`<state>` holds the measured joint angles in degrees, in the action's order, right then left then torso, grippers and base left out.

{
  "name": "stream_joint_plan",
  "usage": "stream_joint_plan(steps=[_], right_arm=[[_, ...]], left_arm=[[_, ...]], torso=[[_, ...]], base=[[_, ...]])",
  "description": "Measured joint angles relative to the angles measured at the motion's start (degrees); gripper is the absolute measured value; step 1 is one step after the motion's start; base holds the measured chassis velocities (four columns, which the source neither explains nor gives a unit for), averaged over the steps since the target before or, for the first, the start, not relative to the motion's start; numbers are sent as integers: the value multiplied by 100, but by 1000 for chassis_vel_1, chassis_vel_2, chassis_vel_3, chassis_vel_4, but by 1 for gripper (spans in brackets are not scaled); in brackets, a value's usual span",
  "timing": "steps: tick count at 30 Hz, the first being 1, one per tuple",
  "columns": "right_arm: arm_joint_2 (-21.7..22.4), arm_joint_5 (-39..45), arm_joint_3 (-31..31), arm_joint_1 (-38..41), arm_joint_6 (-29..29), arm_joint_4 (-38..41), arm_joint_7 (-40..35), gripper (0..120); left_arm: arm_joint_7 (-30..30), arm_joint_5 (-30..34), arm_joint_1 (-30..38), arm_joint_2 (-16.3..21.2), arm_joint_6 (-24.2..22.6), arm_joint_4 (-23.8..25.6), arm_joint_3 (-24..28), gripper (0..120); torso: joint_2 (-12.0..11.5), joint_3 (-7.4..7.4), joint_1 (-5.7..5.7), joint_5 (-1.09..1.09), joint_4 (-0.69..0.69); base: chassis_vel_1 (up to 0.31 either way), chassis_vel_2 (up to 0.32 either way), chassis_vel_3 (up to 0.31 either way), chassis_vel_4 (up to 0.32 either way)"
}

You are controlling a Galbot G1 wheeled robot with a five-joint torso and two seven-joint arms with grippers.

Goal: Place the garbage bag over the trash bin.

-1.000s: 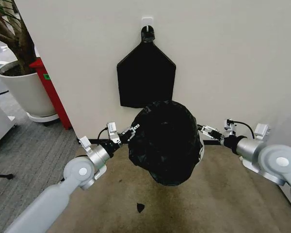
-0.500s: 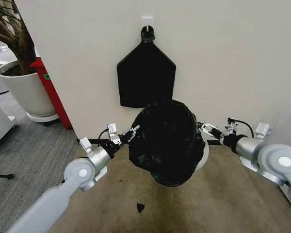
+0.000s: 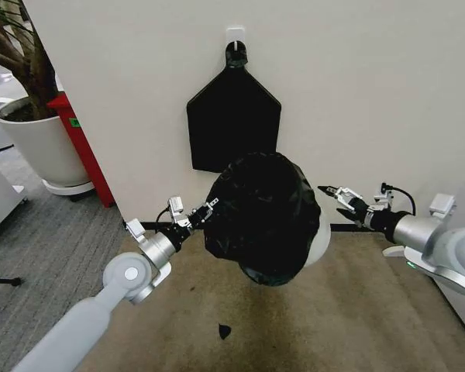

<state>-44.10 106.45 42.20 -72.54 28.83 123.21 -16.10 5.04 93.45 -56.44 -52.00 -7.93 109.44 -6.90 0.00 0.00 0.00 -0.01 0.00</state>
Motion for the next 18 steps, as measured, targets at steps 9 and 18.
stream_joint_plan(steps=[9,18], right_arm=[[-774,-1690,253,-1227,-647,335,1615,100],[-1672,-2697,-711,-1998,-970,1301,882,100]], left_arm=[[-1363,454,170,-108,188,49,29,4],[-3057,432,521,-308,323,41,280,4]], torso=[[1,0,0,1,-1],[1,0,0,-1,-1]], base=[[0,0,0,0],[0,0,0,0]])
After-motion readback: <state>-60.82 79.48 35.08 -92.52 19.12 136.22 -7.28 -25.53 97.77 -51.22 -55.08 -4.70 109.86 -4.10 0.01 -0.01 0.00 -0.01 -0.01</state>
